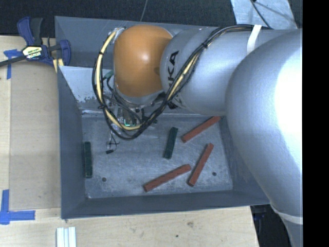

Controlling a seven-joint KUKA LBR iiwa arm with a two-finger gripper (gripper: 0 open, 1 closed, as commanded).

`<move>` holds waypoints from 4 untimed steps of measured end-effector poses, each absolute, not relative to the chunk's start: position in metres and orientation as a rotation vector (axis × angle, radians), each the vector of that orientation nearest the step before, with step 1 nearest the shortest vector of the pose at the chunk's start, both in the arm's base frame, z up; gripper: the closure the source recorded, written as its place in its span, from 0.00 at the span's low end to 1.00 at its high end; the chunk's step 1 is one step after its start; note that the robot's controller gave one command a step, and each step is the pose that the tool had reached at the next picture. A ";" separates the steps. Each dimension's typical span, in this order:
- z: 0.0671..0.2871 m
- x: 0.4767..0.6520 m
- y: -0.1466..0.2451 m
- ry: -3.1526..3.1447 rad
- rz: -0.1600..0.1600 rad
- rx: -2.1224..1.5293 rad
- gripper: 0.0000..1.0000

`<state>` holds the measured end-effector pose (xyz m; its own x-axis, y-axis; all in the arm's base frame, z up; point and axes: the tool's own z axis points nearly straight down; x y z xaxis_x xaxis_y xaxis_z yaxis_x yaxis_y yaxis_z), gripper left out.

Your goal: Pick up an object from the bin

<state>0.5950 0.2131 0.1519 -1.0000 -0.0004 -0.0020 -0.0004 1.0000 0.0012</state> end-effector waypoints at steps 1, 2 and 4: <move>0.152 0.595 0.213 3.139 0.002 0.001 0.00; 0.138 0.610 0.188 3.135 0.005 -0.158 0.00; 0.119 0.613 0.174 3.009 0.002 -0.893 0.00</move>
Offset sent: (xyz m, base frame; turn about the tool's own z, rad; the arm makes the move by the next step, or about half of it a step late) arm 0.0326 -0.0649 -0.0344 -0.1917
